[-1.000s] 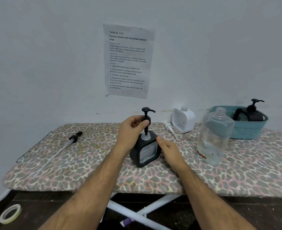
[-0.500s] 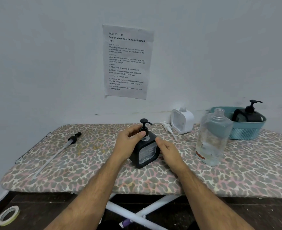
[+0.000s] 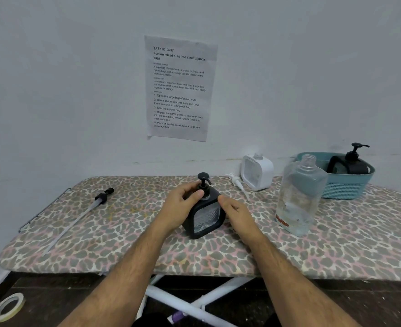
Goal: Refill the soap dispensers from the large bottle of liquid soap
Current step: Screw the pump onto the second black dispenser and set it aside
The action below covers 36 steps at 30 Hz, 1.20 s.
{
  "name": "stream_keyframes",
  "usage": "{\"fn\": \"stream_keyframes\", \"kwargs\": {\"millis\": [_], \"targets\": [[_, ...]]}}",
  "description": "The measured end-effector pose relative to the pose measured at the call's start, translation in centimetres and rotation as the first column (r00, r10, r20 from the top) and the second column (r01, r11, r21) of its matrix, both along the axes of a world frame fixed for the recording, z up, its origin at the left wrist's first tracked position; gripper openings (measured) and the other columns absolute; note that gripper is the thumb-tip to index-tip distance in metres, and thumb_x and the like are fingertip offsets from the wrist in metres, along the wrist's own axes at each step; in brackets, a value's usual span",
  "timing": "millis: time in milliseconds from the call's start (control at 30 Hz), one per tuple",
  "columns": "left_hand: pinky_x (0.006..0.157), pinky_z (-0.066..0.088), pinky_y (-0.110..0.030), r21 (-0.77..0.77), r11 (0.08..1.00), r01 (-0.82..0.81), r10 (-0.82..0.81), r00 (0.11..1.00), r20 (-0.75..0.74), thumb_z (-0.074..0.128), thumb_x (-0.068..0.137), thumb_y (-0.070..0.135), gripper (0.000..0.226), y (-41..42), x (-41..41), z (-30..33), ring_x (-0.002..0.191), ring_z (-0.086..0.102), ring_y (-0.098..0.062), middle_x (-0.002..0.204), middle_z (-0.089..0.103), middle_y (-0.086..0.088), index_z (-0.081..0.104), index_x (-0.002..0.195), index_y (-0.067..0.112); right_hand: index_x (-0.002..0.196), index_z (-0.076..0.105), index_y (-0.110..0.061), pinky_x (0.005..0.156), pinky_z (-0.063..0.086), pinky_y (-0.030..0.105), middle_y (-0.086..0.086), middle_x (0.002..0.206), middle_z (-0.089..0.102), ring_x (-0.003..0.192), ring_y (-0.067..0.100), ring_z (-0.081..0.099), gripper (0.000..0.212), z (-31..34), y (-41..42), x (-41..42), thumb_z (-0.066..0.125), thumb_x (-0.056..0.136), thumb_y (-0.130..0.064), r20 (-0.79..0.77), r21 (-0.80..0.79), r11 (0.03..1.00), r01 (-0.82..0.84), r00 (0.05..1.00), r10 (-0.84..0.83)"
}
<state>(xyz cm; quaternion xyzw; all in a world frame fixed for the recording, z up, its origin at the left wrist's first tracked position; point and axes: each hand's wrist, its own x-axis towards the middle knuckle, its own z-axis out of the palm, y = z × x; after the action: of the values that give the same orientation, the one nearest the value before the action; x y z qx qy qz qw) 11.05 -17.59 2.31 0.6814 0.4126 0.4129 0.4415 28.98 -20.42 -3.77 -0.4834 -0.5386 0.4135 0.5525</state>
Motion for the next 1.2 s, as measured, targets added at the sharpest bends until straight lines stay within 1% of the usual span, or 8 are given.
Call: {"fn": "stream_keyframes", "kwargs": {"millis": [200, 300, 467, 600, 700, 900, 1000, 1200], "targets": [[0.099, 0.050, -0.030, -0.030, 0.995, 0.091, -0.093, 0.994, -0.050, 0.046, 0.105, 0.024, 0.026, -0.5, -0.6, 0.9, 0.111, 0.063, -0.006, 0.124, 0.065, 0.011, 0.058, 0.119, 0.042, 0.123, 0.067, -0.027, 0.096, 0.049, 0.027, -0.008, 0.118, 0.071, 0.112, 0.009, 0.066, 0.032, 0.8, -0.4, -0.4, 0.053, 0.098, -0.043, -0.026, -0.039, 0.998, -0.055, 0.998, 0.054], [0.096, 0.052, -0.030, -0.047, 0.998, 0.038, -0.035, 0.998, 0.053, 0.047, 0.103, 0.016, 0.032, -0.5, -0.5, 1.0, 0.113, 0.063, -0.008, 0.128, 0.063, 0.009, 0.060, 0.127, 0.033, 0.120, 0.064, -0.035, 0.092, 0.047, 0.020, -0.014, 0.118, 0.070, 0.110, 0.001, 0.064, 0.024, 1.1, -0.6, -0.5, 0.053, 0.099, -0.040, -0.024, -0.077, 0.996, -0.047, 0.999, 0.045], [0.092, 0.054, -0.030, 0.029, 0.990, -0.139, 0.132, 0.977, 0.165, 0.058, 0.096, 0.008, 0.025, -1.0, 0.3, 0.5, 0.105, 0.067, -0.012, 0.111, 0.072, 0.002, 0.070, 0.114, 0.018, 0.123, 0.064, -0.026, 0.098, 0.049, 0.029, -0.010, 0.115, 0.071, 0.107, 0.004, 0.066, 0.031, 0.8, -0.7, -0.8, 0.054, 0.099, -0.043, 0.009, -0.071, 0.997, -0.008, 1.000, 0.009], [0.091, 0.052, -0.024, 0.081, 0.983, -0.166, 0.147, 0.969, 0.197, 0.064, 0.089, 0.002, 0.036, -1.6, 0.8, 0.5, 0.106, 0.064, -0.001, 0.107, 0.071, 0.012, 0.067, 0.104, 0.034, 0.119, 0.064, -0.021, 0.077, 0.050, 0.015, -0.007, 0.107, 0.072, 0.097, 0.003, 0.069, 0.028, 0.9, -1.1, -0.8, 0.053, 0.100, -0.039, -0.003, -0.078, 0.997, -0.008, 1.000, 0.008], [0.086, 0.054, -0.020, 0.078, 0.985, -0.152, 0.132, 0.968, 0.215, 0.073, 0.085, 0.008, 0.036, -1.8, 1.1, 0.5, 0.104, 0.065, -0.001, 0.102, 0.070, 0.016, 0.067, 0.102, 0.039, 0.118, 0.063, -0.014, 0.074, 0.051, 0.017, 0.000, 0.107, 0.072, 0.093, 0.007, 0.070, 0.030, 0.6, -1.2, -1.0, 0.055, 0.099, -0.036, -0.033, -0.069, 0.998, 0.001, 0.999, -0.004], [0.084, 0.057, -0.024, 0.052, 0.985, -0.166, 0.150, 0.962, 0.230, 0.083, 0.077, 0.014, 0.040, -1.1, 1.1, 0.7, 0.096, 0.068, -0.002, 0.100, 0.073, 0.003, 0.071, 0.115, 0.018, 0.112, 0.062, -0.006, 0.070, 0.050, 0.016, -0.008, 0.089, 0.070, 0.081, 0.003, 0.069, 0.027, 0.2, -1.4, -1.2, 0.057, 0.099, -0.030, -0.071, -0.029, 0.999, 0.027, 0.997, -0.029], [0.083, 0.056, -0.022, 0.026, 0.988, -0.149, 0.140, 0.965, 0.224, 0.080, 0.080, 0.012, 0.040, -0.8, 0.9, 0.8, 0.096, 0.070, -0.004, 0.100, 0.073, 0.005, 0.068, 0.117, 0.021, 0.109, 0.062, -0.008, 0.069, 0.050, 0.016, -0.009, 0.088, 0.070, 0.080, 0.002, 0.068, 0.024, 0.0, -1.4, -1.2, 0.057, 0.099, -0.030, -0.073, -0.022, 0.999, 0.028, 0.997, -0.029], [0.109, 0.043, -0.033, 0.000, 1.000, -0.028, 0.028, 0.992, 0.126, 0.050, 0.100, 0.015, 0.044, -0.5, 1.0, 0.5, 0.125, 0.057, -0.007, 0.129, 0.066, 0.001, 0.048, 0.144, 0.017, 0.108, 0.062, -0.010, 0.069, 0.048, 0.014, -0.007, 0.090, 0.066, 0.078, -0.003, 0.065, 0.027, -0.1, -1.3, -1.2, 0.058, 0.098, -0.035, -0.057, -0.014, 0.999, 0.036, 0.998, -0.037]]}}
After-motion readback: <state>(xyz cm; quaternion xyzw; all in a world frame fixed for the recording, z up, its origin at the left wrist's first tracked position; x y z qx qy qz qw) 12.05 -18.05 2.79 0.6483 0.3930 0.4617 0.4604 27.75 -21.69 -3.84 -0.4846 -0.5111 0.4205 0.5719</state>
